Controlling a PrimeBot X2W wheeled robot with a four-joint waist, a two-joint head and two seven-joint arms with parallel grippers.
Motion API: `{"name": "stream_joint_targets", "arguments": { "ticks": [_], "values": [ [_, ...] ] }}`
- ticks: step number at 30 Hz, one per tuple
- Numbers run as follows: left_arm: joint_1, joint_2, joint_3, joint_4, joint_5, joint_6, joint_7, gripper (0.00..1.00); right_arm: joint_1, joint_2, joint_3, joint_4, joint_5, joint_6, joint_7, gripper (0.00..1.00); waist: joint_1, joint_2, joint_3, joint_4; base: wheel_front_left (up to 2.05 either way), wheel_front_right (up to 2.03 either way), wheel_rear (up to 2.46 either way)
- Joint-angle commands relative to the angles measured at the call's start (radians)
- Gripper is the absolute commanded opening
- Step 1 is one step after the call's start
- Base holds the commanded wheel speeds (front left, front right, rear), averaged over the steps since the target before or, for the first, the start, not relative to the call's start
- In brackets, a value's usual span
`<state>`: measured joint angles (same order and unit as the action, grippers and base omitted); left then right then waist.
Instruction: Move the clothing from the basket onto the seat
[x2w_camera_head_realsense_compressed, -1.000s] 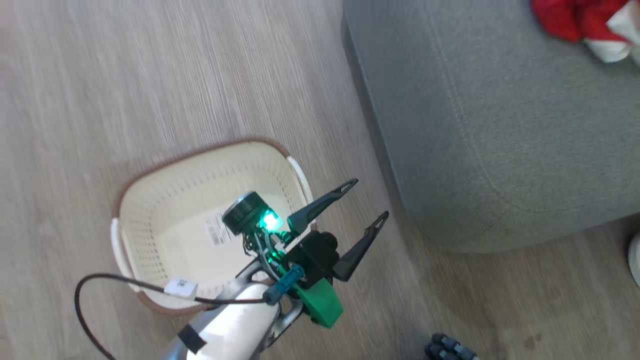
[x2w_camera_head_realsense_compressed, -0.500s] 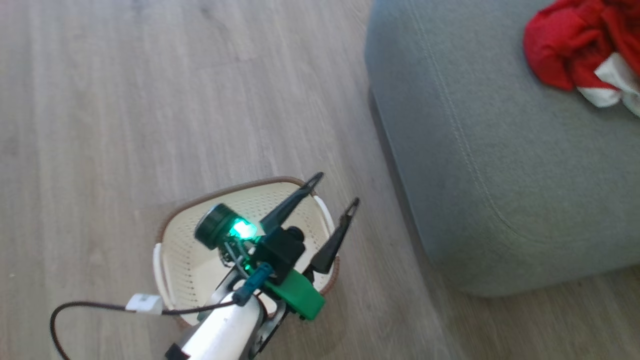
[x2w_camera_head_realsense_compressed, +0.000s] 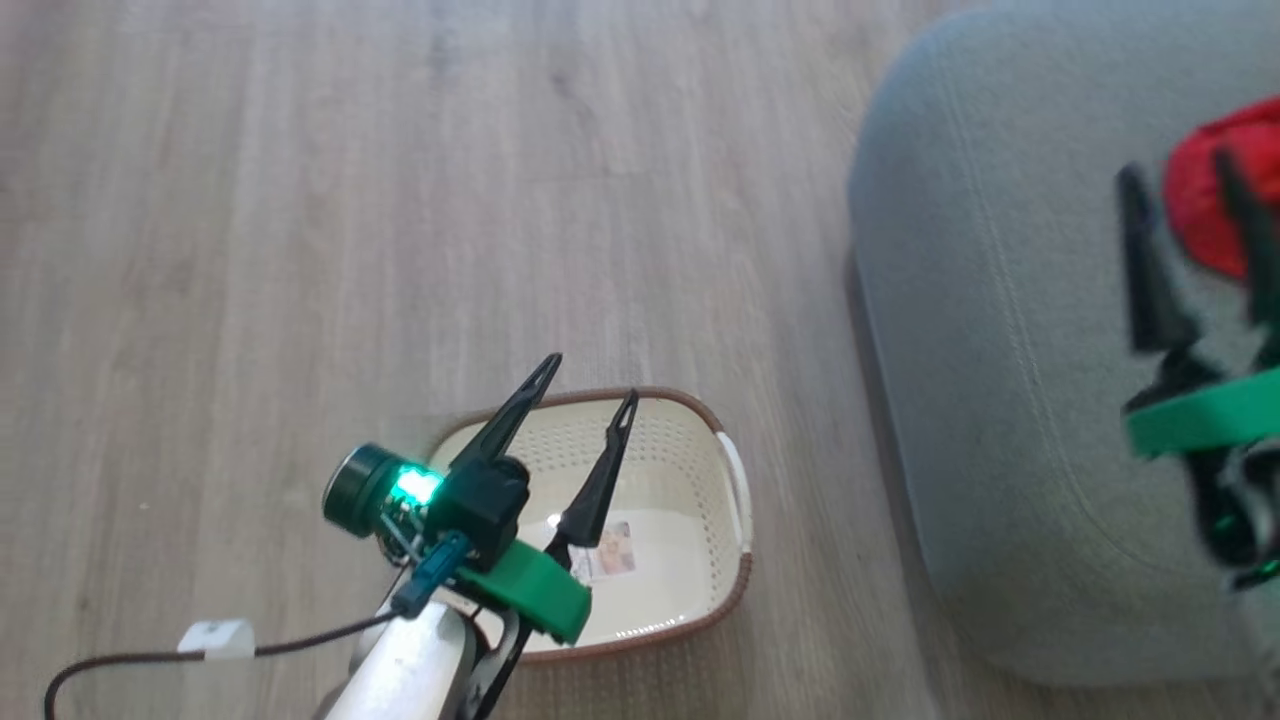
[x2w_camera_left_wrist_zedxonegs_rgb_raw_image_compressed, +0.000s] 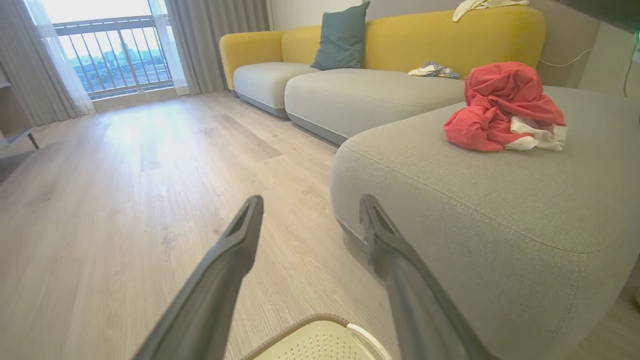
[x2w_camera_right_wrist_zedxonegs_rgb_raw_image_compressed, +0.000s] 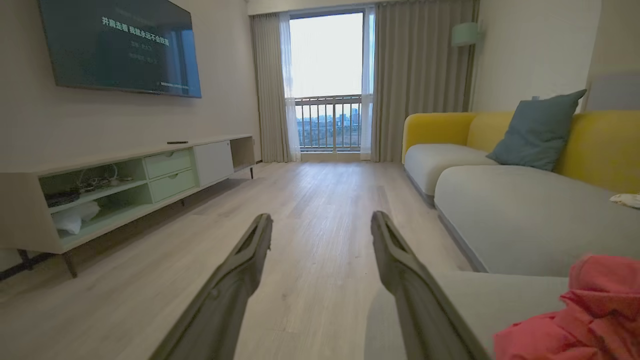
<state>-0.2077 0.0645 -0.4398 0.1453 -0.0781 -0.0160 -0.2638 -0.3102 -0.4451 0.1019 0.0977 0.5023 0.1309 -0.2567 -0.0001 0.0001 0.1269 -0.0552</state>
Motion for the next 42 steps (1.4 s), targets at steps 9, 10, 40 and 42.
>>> {"name": "stream_joint_targets", "arguments": {
  "ticks": [9, 10, 40, 42],
  "values": [
    [0.041, -0.012, 0.086, -0.009, 0.010, 0.003, 0.002, 1.00, 0.120, 0.162, 0.056, 0.072, 0.019, 0.000, -0.005, 1.00, 0.0001, -0.0001, -0.065, 0.100, 0.00, 0.00, 0.00],
    [0.047, -0.013, 0.091, -0.003, 0.008, 0.005, 0.002, 1.00, 0.128, 0.178, 0.061, 0.085, 0.018, 0.000, -0.005, 1.00, 0.0001, -0.0001, -0.068, 0.106, 0.00, 0.00, 0.00],
    [0.087, -0.014, 0.211, 0.015, -0.004, 0.204, 0.002, 1.00, 0.158, 0.299, 0.113, 0.222, -0.087, 0.000, -0.005, 1.00, 0.0001, -0.0001, -0.072, 0.178, 0.00, 0.00, 0.00],
    [0.088, -0.014, 0.212, 0.013, -0.014, 0.220, 0.002, 1.00, 0.158, 0.299, 0.113, 0.221, -0.089, 0.000, -0.005, 1.00, 0.0001, -0.0001, -0.070, 0.177, 0.00, 0.00, 0.00]
  ]
}}
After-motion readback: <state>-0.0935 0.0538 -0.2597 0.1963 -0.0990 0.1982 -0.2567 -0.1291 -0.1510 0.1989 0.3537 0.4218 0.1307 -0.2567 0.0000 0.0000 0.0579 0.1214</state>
